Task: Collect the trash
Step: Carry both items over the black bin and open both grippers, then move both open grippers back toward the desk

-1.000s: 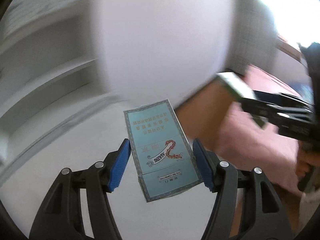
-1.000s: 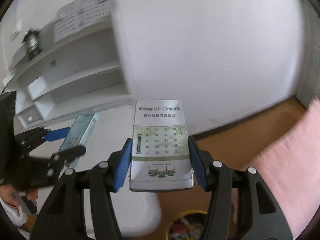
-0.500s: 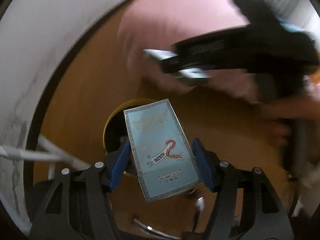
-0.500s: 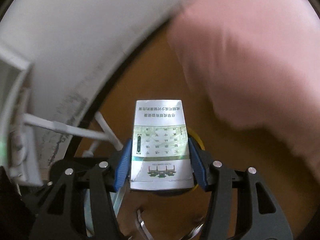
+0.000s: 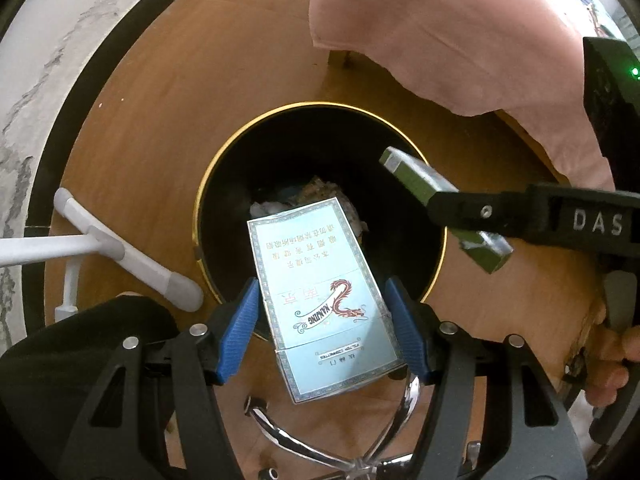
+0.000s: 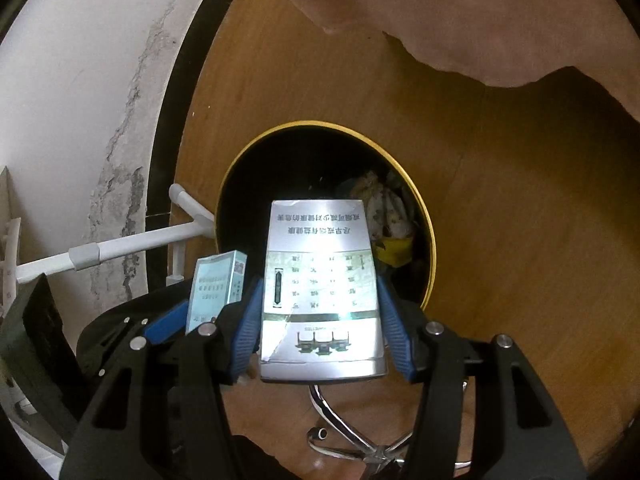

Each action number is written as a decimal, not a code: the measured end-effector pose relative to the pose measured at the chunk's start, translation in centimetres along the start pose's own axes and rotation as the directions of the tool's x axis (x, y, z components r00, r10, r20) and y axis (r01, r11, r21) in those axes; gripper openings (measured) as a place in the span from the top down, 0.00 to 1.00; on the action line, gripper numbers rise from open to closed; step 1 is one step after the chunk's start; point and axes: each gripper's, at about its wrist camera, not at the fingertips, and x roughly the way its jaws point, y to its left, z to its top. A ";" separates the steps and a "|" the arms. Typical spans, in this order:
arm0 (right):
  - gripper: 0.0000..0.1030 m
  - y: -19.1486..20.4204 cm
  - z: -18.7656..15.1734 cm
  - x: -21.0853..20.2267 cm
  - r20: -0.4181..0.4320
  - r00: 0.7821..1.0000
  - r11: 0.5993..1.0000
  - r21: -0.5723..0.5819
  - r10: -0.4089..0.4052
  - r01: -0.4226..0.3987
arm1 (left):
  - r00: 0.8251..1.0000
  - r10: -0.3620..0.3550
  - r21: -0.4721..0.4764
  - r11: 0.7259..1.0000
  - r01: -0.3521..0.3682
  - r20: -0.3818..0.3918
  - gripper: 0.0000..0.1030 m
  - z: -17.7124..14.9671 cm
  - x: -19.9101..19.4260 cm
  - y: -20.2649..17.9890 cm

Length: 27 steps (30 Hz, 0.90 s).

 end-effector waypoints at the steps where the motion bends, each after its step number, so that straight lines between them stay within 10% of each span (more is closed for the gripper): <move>1: 0.47 -0.1 0.0 0.0 -0.001 1.000 1.000 -0.002 0.001 -0.001 | 1.000 -0.001 0.002 1.000 0.001 -0.002 0.40 -0.1 0.2 0.2; 8: 0.45 0.1 0.2 0.0 0.007 1.000 1.000 0.004 0.016 -0.016 | 1.000 -0.005 -0.008 1.000 0.005 0.005 0.38 -0.6 -0.1 0.1; 11: 0.09 0.0 0.4 -0.9 0.030 0.999 0.999 0.018 0.039 -0.040 | 1.000 0.006 -0.019 1.000 -0.005 0.021 0.06 -0.5 -0.3 -0.1; 19: 0.07 0.6 1.4 -6.2 0.167 0.979 0.993 0.045 -0.113 0.107 | 0.994 -0.011 0.005 1.000 0.011 0.106 0.06 -1.1 -3.3 -1.7; 22: 0.07 2.3 1.5 -12.8 0.354 0.895 0.962 0.075 -0.272 0.263 | 0.971 -0.052 0.045 0.998 0.043 0.234 0.06 -1.4 -8.9 -3.7; 25: 0.07 5.6 0.3 -20.9 0.546 0.714 0.888 0.142 -0.438 0.437 | 0.943 -0.074 0.096 0.994 0.044 0.326 0.06 -1.9 -15.7 -5.1; 27: 0.07 8.8 -2.4 -25.7 0.704 0.574 0.876 0.145 -0.418 0.460 | 0.867 -0.048 0.081 0.997 0.009 0.496 0.06 -3.4 -22.9 -5.0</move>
